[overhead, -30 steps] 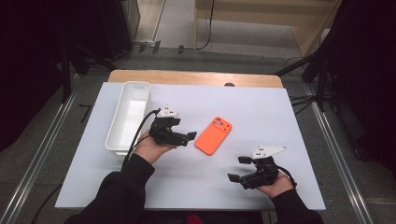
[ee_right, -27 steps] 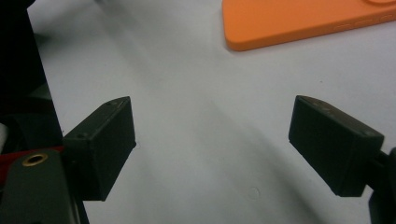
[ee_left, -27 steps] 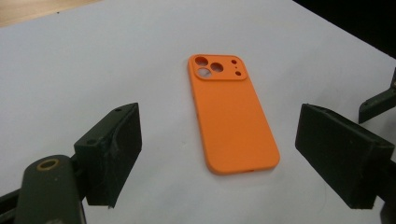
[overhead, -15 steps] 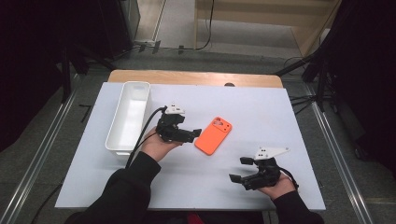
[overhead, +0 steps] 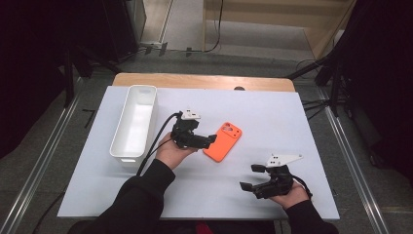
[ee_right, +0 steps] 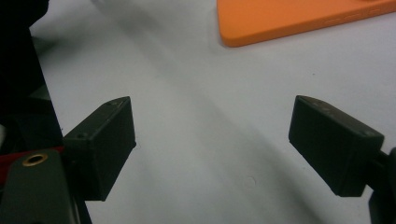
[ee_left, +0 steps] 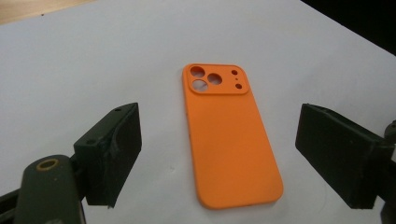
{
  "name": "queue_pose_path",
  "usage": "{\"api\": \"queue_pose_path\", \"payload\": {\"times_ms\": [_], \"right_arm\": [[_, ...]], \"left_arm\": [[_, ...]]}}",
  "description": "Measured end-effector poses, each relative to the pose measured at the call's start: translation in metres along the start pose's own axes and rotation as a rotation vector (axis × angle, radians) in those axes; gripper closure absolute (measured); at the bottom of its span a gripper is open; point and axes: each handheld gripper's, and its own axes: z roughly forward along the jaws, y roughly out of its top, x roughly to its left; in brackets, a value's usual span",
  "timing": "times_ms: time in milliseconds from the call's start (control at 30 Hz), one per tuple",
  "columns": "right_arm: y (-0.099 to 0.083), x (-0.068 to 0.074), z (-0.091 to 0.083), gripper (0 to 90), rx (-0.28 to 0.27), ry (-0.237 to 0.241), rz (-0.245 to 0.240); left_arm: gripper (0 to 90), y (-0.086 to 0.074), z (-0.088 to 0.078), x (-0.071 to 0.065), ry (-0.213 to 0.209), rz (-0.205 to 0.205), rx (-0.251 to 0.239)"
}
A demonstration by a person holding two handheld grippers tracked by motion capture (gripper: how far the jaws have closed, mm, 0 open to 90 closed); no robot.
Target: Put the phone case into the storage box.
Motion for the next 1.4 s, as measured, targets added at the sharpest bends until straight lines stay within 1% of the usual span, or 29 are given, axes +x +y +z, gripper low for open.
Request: {"api": "queue_pose_path", "payload": {"times_ms": [167, 267, 400, 500, 633, 733, 900, 967, 1000, 1033, 1067, 1200, 1267, 1333, 1400], "right_arm": [[0.000, 0.000, 0.000, 13.5, 0.003, 0.001, 0.002], [0.000, 0.000, 0.000, 13.5, 0.000, -0.001, 0.000], [0.000, 0.000, 0.000, 13.5, -0.002, -0.001, 0.001], [0.000, 0.000, 0.000, 13.5, -0.003, 0.000, 0.001], [0.000, 0.000, 0.000, 13.5, -0.001, -0.001, 0.002], [0.000, 0.000, -0.001, 13.5, -0.002, -0.002, 0.006], [0.000, 0.000, 0.000, 13.5, 0.004, -0.004, 0.003], [0.000, 0.000, -0.001, 13.6, 0.004, -0.003, 0.004], [0.000, 0.000, -0.001, 13.5, 0.005, -0.004, 0.005], [0.000, 0.000, -0.001, 13.5, 0.005, -0.004, 0.005], [0.000, 0.000, -0.001, 13.5, 0.006, -0.003, 0.004], [0.000, 0.000, 0.000, 13.5, 0.009, -0.002, 0.004], [0.000, 0.000, 0.000, 13.5, 0.007, -0.003, 0.002], [0.000, 0.000, 0.000, 13.5, 0.009, -0.001, 0.004], [0.000, 0.000, 0.000, 13.5, 0.011, -0.001, 0.003]], "left_arm": [[14.6, 0.000, 0.005, -0.004, 0.012, 0.004, 0.001], [14.6, 0.000, 0.008, -0.006, 0.012, 0.004, -0.001], [14.6, 0.000, 0.012, -0.010, 0.024, 0.018, 0.000], [14.6, 0.000, 0.016, -0.012, 0.019, 0.018, 0.001], [14.6, -0.001, 0.021, -0.014, 0.026, 0.026, 0.018], [14.2, -0.002, 0.025, -0.015, 0.023, 0.017, 0.019], [13.8, -0.003, 0.030, -0.019, 0.022, 0.037, 0.033], [12.6, -0.004, 0.033, -0.020, 0.017, 0.034, 0.032], [8.9, -0.004, 0.034, -0.020, 0.006, 0.030, 0.032], [2.2, -0.004, 0.034, -0.020, 0.000, 0.029, 0.032], [0.0, -0.005, 0.035, -0.020, -0.004, 0.030, 0.033], [0.0, -0.006, 0.037, -0.023, -0.013, 0.026, 0.026], [0.0, -0.006, 0.038, -0.023, -0.003, 0.032, 0.031], [0.0, -0.006, 0.038, -0.024, -0.003, 0.039, 0.027], [0.0, -0.006, 0.040, -0.024, -0.002, 0.034, 0.037]]}}
